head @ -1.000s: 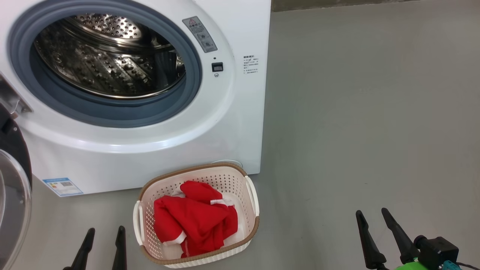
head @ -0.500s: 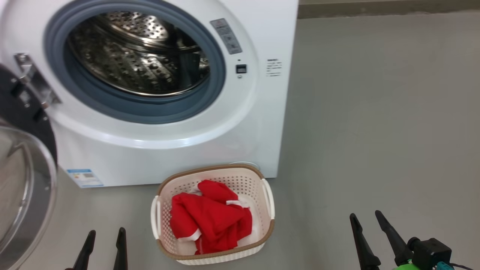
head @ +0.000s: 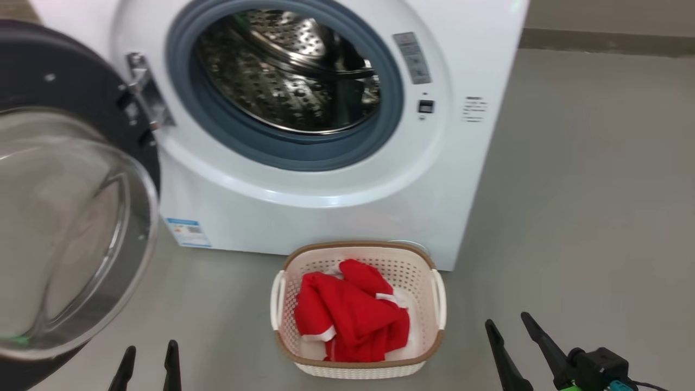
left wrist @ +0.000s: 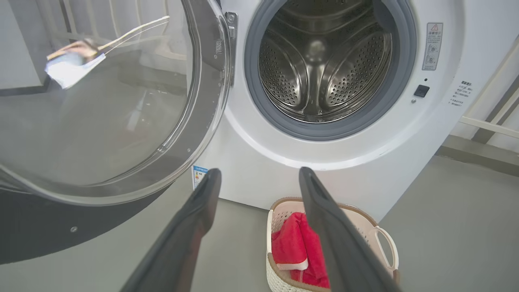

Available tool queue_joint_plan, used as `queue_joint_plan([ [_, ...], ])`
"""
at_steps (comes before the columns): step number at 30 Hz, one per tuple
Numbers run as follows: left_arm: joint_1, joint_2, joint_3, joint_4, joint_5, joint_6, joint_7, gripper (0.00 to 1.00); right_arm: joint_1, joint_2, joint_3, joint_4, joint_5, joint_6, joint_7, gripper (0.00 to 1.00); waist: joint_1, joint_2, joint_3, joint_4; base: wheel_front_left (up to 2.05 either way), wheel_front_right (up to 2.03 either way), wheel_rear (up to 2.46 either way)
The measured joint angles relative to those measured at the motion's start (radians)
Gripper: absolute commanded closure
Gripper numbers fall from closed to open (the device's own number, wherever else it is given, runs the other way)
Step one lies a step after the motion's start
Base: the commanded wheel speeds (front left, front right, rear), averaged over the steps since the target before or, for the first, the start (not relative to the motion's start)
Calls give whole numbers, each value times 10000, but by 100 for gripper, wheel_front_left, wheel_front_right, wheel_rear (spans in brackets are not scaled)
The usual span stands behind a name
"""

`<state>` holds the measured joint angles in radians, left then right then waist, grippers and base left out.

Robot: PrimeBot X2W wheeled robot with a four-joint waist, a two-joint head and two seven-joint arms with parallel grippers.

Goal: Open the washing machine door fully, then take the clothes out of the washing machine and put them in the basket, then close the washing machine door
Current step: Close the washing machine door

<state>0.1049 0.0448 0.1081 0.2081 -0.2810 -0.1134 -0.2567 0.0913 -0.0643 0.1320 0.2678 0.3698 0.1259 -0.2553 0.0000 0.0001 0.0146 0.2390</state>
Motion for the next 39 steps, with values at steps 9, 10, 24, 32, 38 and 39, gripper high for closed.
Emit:
queue_joint_plan([
  [9, 102, -2, -17, 15, -69, 226, 2, 0, -171, -42, 372, 123, 77, 0, 0, 0, 0, 0, -111, 1094, 0, 0, 0],
  [10, 128, -2, -33, 15, -69, 249, 0, 0, -171, -44, 405, 134, 77, 0, 0, 0, 0, 0, -124, 1216, 0, 0, 0],
  [24, 421, 0, 29, -161, -408, 612, 2, 0, -499, -54, 809, 328, 104, 0, 0, 0, 0, 0, -236, 2373, 0, 0, 0],
  [32, 423, 0, 36, -190, -479, 646, 0, 0, -678, -73, 1041, 435, 176, 0, 0, 0, 0, 0, -184, 2405, 0, 0, 0],
  [38, 422, 0, 36, -190, -723, 585, 0, 100, -696, -96, 1016, 443, 186, -2, 0, 0, 0, 0, -262, 2353, 0, 0, 0],
  [39, 421, 0, 42, -192, -738, 508, 0, 100, -695, -92, 997, 441, 205, 0, 0, 0, 0, 0, -282, 2340, 0, 0, 0],
])
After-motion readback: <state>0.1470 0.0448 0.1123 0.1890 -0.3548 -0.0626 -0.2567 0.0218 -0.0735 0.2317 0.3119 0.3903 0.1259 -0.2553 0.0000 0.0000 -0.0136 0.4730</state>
